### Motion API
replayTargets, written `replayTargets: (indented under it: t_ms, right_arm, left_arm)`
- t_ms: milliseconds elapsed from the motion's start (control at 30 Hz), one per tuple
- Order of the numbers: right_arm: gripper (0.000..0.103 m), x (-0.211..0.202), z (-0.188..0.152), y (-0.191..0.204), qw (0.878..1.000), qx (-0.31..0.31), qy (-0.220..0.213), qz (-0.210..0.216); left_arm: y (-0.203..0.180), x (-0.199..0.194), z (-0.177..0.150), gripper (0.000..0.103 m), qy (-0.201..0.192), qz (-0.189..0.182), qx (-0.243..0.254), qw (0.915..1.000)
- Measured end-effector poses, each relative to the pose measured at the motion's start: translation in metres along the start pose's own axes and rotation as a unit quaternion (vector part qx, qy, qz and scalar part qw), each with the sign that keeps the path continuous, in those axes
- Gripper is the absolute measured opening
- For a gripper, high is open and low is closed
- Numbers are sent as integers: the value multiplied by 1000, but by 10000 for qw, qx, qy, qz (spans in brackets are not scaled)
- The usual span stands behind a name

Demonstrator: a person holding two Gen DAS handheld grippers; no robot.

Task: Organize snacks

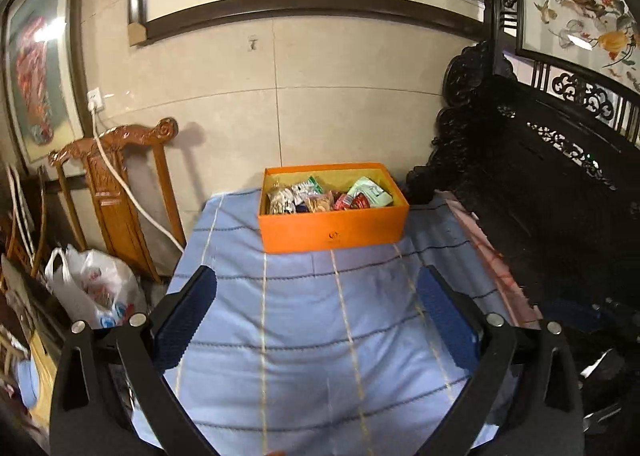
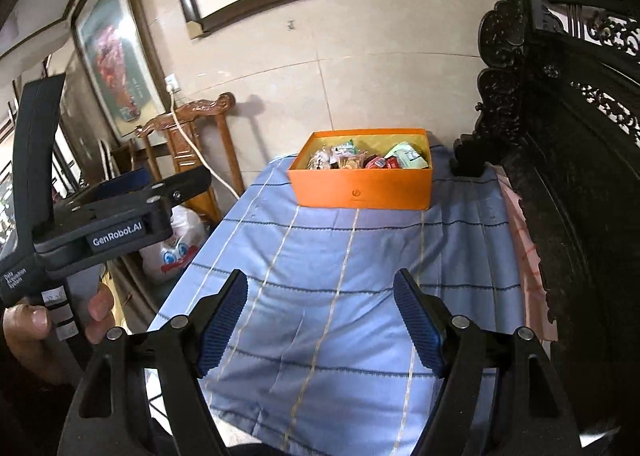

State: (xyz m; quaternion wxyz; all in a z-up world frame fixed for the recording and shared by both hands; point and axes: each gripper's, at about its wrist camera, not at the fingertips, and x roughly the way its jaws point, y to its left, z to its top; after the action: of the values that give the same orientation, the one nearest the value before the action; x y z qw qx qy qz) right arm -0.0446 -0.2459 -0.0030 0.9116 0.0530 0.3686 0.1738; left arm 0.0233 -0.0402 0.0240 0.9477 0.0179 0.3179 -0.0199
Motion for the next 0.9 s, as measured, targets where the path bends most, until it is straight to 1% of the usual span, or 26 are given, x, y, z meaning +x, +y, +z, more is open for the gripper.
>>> replayTargets:
  t_ms: [100,200,300,433,500,533,600,633,733,833,900]
  right_arm:
    - [76,-9,-13,2,9999,-33,98,17]
    - [76,-20,-19,3,9999,-90,75,-86]
    - [76,-28,-23,4,9998,-2,36,-181]
    - [76,-32,-24,9,9996,129,-4,-271]
    - [76,-33,-23,16,9993,73,-60,-350]
    - [76,-33,-23,19,9992,54,-88,-386]
    - [76,-32,-24,24,9992,94,-95,-386]
    - [76,-31,-25,25,9991,92,-84,-397]
    - [76,-31,-27,29,9989,88,-67,-461]
    - [76,-30,-28,31,9987,114,-55,-492]
    - [76,-30,-29,32,9986,128,-37,-512]
  left_arm:
    - [-2,-11,-14,99,114,98,-38,9999]
    - [-2,-22,-22,99,72,141,-49,9999]
    - [0,-30,-25,99,-63,-23,-80,9999]
    - [3,-31,-24,99,43,-113,74,9999]
    - [6,-31,-23,99,52,-137,79,9999]
    - [7,-32,-24,99,25,-102,94,9999]
    - [9,-33,-26,99,-54,166,121,9998]
    - [11,-34,-26,99,-72,227,113,9997]
    - [16,-34,-27,99,-77,60,111,9999]
    - [16,-35,-29,99,-169,37,205,9996]
    - [15,-32,-30,99,-94,-74,194,9997]
